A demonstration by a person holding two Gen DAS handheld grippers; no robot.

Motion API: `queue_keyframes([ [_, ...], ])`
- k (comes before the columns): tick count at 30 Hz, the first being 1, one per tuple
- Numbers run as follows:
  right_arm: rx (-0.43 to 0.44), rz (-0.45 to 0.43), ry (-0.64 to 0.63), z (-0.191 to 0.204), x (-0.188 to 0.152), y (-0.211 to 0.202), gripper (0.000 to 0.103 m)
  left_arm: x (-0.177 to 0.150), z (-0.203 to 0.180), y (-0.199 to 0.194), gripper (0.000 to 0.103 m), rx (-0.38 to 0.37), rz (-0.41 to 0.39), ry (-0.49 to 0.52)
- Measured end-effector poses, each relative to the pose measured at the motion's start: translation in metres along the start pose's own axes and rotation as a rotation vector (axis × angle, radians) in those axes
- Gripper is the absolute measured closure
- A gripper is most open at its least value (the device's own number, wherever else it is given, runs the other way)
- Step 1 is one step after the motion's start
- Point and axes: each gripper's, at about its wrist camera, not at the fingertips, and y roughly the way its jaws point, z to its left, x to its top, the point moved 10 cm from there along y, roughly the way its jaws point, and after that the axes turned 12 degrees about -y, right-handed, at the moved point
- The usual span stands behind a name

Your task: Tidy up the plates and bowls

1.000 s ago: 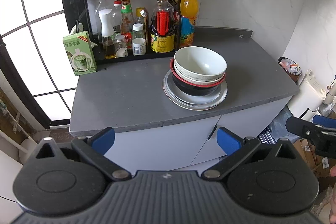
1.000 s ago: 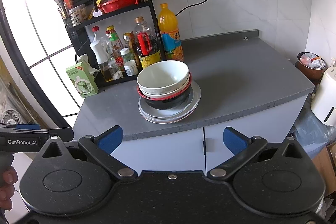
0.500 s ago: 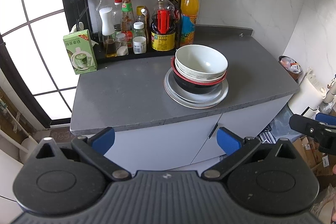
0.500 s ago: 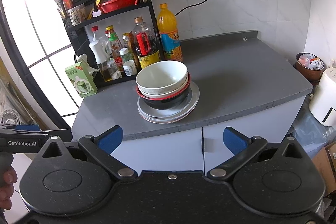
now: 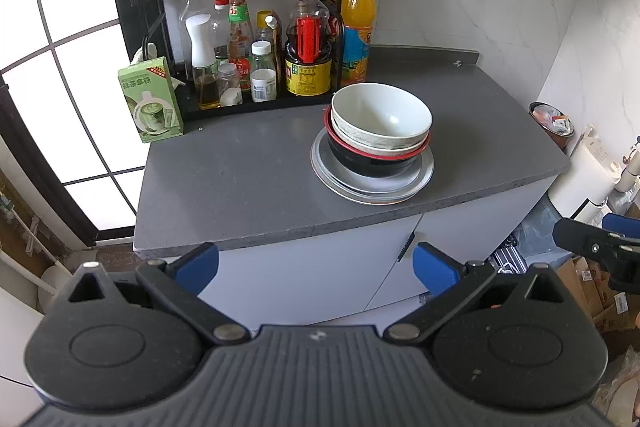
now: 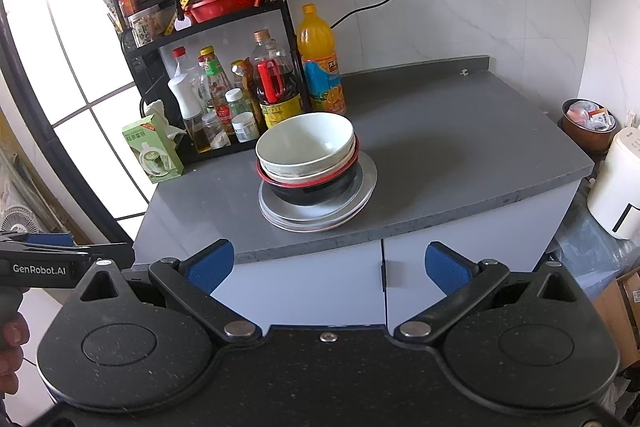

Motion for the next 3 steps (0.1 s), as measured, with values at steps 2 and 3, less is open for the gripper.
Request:
queue_keyframes([
  [2,0.0,0.001,0.001,-0.0008,-0.0003,0.0005,0.0,-0.0004,-0.0018,0.0006,0.001,0.004,-0.003,0.006],
  [3,0.003,0.003,0.001,-0.0014,-0.0007,0.0007,0.0,-0.0006,-0.0027,0.0013,0.001,0.004,-0.002,0.007],
])
